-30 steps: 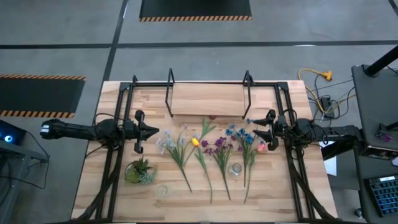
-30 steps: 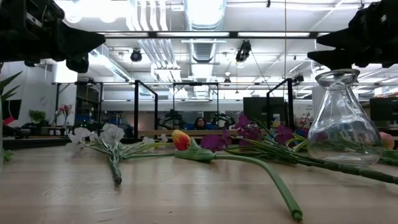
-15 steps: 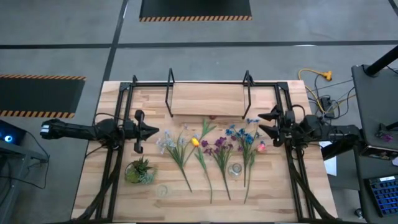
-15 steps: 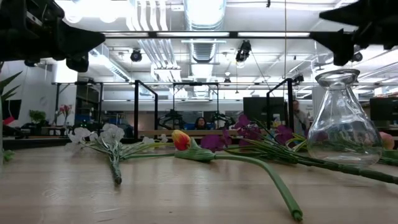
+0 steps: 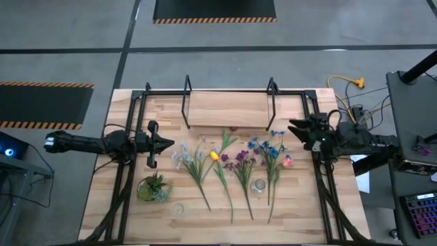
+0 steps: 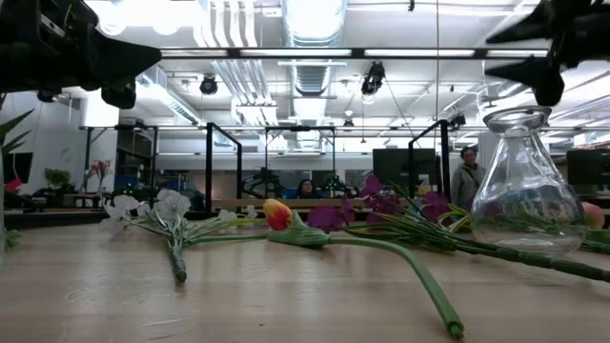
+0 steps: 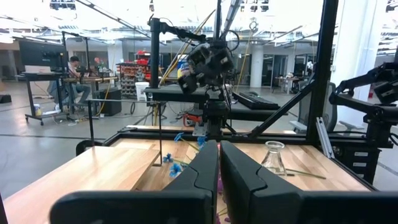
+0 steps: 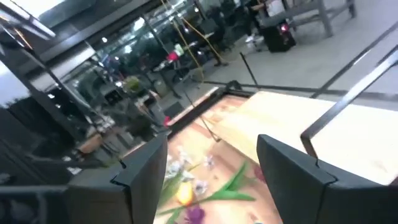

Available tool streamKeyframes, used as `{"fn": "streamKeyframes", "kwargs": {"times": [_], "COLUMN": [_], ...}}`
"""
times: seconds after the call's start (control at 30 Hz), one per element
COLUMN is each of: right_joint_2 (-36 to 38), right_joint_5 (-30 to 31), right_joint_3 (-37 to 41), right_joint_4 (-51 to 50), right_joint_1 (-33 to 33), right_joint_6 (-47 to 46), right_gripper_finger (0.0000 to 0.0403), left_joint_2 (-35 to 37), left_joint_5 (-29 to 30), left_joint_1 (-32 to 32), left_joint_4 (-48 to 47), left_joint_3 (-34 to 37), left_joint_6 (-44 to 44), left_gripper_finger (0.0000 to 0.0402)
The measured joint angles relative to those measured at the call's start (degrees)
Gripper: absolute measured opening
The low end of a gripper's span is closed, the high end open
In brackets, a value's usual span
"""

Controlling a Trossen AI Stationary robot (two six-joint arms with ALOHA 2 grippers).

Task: Pick and place flowers into a vace then onto a shelf
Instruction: Prepare the right transparent vase

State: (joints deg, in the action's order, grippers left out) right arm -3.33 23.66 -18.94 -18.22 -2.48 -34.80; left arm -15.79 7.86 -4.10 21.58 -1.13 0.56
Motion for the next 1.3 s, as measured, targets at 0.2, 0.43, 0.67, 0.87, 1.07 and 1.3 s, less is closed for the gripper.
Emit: {"fn": "streamKeyframes", "kwargs": {"times": [0.2, 0.43, 0.67, 0.87, 1.07, 1.3], "right_joint_2": [-8.03, -24.35, -35.20, -41.75, -47.15, -53.08], "right_joint_5": [-2.88, -4.55, -4.61, -4.63, -6.85, -11.82], "right_joint_3": [-5.36, -18.61, -34.50, -42.29, -45.04, -48.26], "right_joint_4": [0.01, -10.27, -26.07, -39.78, -44.21, -44.99], "right_joint_1": [-0.73, -2.89, -2.93, -2.93, -2.91, -2.93], "right_joint_6": [-3.01, -6.48, -12.75, -20.65, -24.84, -27.10], "right_gripper_finger": [0.0237, 0.0237, 0.0237, 0.0237, 0.0237, 0.0235], "left_joint_2": [0.02, -0.02, 0.07, 0.07, 0.07, 0.07], "left_joint_5": [0.01, 0.00, 0.00, 0.00, 0.00, 0.00], "left_joint_1": [-0.01, 0.00, -0.01, -0.02, 0.00, -0.01], "left_joint_4": [0.02, 0.02, 0.04, 0.07, 0.07, 0.07], "left_joint_3": [0.00, 0.01, -0.23, -0.24, -0.24, -0.24], "left_joint_6": [0.00, 0.00, 0.00, 0.00, 0.00, 0.00], "left_gripper_finger": [0.0000, 0.0000, 0.0000, 0.0000, 0.0000, 0.0000]}}
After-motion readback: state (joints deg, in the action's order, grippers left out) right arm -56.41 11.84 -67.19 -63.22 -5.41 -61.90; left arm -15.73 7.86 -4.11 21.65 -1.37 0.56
